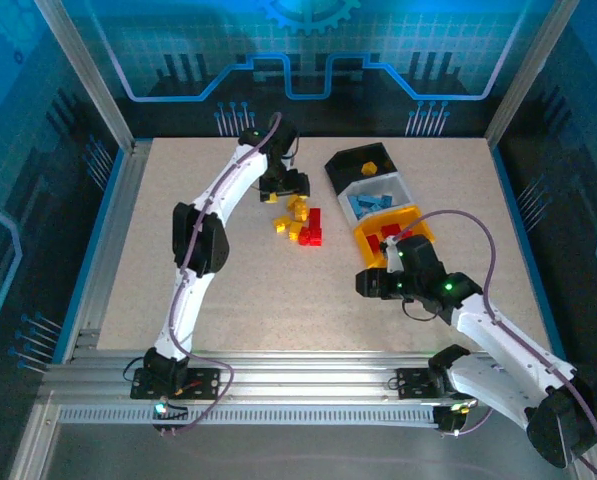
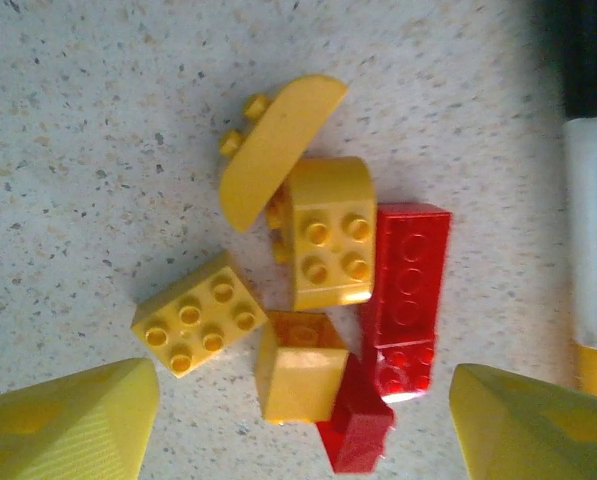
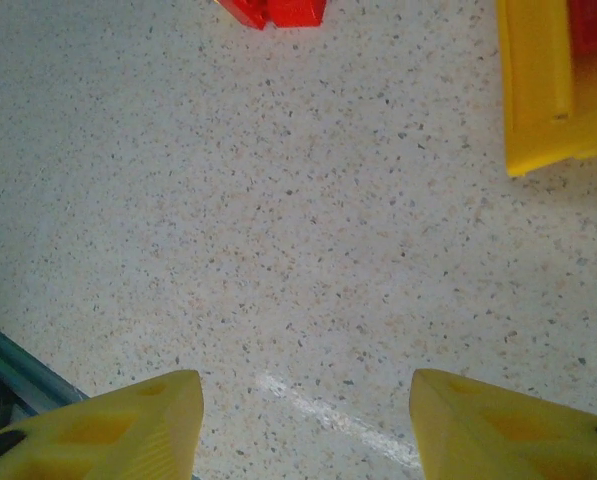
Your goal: Sort the legos into containers by color
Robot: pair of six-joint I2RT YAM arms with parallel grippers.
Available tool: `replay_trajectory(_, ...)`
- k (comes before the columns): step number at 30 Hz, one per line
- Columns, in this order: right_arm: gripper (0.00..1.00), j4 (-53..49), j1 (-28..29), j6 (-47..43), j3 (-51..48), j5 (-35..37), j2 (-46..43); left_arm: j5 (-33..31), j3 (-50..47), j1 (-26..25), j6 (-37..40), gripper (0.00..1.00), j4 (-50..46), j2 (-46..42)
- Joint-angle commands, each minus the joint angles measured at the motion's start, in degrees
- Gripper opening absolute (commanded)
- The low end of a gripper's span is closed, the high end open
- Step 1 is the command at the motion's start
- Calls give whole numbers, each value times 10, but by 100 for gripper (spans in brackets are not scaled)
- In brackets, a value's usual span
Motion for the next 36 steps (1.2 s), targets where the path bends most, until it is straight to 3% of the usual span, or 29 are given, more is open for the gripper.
replay_trajectory(1, 58, -6, 10, -1, 20, 16, -3, -6, 18, 1, 17, 74, -12, 20)
replay_trajectory(23, 58, -14, 10, -4, 46, 13, 30, 25, 62, -19, -38, 63, 55, 100)
replay_trajectory(36, 58, -13, 3, -20, 56, 7, 52, 10, 69, -18, -47, 54, 37, 134)
